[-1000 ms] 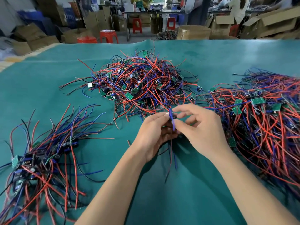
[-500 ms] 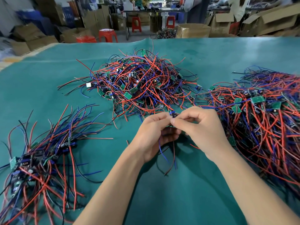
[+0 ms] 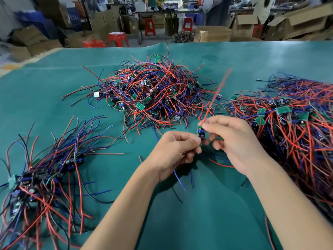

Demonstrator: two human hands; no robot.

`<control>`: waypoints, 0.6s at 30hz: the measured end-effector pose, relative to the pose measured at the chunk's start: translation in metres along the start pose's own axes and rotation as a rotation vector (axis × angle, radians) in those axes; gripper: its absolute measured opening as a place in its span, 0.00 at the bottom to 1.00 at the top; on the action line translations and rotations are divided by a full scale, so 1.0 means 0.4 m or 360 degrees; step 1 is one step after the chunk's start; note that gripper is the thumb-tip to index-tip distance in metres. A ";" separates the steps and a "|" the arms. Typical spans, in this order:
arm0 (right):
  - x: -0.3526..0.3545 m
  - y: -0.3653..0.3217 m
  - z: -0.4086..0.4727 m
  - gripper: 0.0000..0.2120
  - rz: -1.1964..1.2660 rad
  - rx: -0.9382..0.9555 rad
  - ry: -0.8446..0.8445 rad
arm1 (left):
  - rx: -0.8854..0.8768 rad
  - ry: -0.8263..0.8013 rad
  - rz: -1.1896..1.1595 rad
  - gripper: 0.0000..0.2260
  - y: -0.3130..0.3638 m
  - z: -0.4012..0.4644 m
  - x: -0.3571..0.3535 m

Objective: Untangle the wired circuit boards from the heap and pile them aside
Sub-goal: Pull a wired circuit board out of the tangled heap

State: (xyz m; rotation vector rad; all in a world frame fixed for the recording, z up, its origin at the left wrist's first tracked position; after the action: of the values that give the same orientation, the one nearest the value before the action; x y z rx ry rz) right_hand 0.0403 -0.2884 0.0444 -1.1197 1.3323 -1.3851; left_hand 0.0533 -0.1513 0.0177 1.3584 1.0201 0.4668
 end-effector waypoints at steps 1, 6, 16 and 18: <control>0.001 0.000 0.000 0.10 -0.0008 0.0027 0.0008 | 0.0003 -0.0014 -0.0007 0.13 0.000 0.000 -0.001; 0.002 0.004 0.004 0.07 -0.0101 0.0105 0.0119 | -0.0022 -0.0072 0.0006 0.08 0.010 -0.002 -0.005; 0.144 -0.034 -0.005 0.11 0.0130 0.0426 0.1006 | -0.0131 0.0074 0.0129 0.15 0.032 -0.005 0.013; 0.131 -0.029 -0.006 0.11 0.0121 0.0397 0.0952 | -0.0136 0.0208 0.0099 0.15 0.031 0.001 0.030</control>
State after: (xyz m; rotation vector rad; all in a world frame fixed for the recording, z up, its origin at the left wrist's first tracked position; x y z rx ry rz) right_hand 0.0271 -0.3389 0.0576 -0.4931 1.5304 -1.8523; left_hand 0.0632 -0.1394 0.0252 1.2990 1.0545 0.6454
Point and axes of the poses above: each hand's wrist, its own z-axis towards the middle knuckle, its own x-axis out of the back of the hand, y = z × x, the point moved 7 cm from there along z, towards the middle knuckle, and after that the axes turned 3 degrees about -z, right-handed, at the moved point
